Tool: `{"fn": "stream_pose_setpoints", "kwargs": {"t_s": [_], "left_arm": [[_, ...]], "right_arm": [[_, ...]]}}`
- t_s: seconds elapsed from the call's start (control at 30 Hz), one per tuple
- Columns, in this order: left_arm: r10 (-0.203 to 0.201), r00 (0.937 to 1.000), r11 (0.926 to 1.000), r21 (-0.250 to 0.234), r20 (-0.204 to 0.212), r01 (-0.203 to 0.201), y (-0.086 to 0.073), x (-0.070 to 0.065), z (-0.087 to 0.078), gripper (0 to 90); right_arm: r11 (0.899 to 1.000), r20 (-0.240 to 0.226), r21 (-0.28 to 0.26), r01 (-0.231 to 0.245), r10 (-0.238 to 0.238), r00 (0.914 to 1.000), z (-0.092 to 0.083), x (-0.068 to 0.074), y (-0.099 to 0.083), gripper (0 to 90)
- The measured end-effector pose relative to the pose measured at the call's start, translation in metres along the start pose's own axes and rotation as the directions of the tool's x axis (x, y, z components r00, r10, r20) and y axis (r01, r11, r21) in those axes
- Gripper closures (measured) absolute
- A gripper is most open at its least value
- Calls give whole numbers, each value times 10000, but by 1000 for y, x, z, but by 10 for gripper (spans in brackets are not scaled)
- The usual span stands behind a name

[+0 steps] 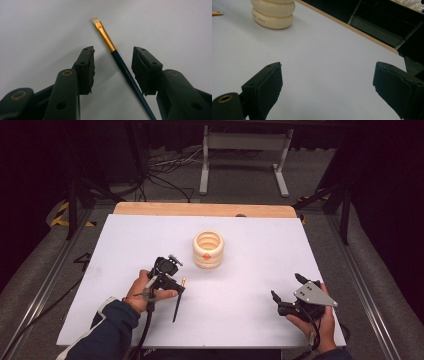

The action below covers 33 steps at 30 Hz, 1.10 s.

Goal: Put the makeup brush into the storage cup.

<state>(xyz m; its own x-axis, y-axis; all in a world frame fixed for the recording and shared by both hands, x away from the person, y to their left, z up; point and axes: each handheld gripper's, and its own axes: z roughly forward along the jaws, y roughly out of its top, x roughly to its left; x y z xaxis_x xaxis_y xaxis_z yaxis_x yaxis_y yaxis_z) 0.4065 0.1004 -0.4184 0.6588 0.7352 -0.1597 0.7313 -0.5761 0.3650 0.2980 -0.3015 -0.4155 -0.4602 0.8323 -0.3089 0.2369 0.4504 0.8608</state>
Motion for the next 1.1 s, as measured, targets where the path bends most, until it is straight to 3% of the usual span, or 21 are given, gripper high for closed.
{"fn": "stream_pose_setpoints", "kwargs": {"t_s": [0.33,0.5,0.6,0.67,0.8,0.97,1.1], "left_arm": [[33,9997,9978,663,-245,-16,8,-4,13,600],[475,9946,9943,995,-924,-383,12,-9,15,723],[927,9915,9904,1114,-915,-823,12,-9,15,752],[1411,9847,9848,1165,-1020,-1290,11,-11,16,762],[1867,9773,9763,1301,-1002,-1732,13,-14,17,793],[2220,9700,9673,1476,-995,-2062,14,-14,16,834],[2241,9708,9685,1301,-854,-2121,12,-12,15,834]], "right_arm": [[9999,-1,135,-5,5,10000,1,0,0,99],[9998,-37,195,6,-5,10000,2,0,-1,101],[9997,-68,224,7,-5,10000,2,0,-1,101],[9997,-72,238,-4,5,10000,2,0,-1,101],[9997,-90,260,-31,33,10000,2,0,-1,102],[9997,-49,223,-23,24,10000,2,0,-1,103],[9997,-57,231,-41,42,10000,2,-1,-1,103]]}}
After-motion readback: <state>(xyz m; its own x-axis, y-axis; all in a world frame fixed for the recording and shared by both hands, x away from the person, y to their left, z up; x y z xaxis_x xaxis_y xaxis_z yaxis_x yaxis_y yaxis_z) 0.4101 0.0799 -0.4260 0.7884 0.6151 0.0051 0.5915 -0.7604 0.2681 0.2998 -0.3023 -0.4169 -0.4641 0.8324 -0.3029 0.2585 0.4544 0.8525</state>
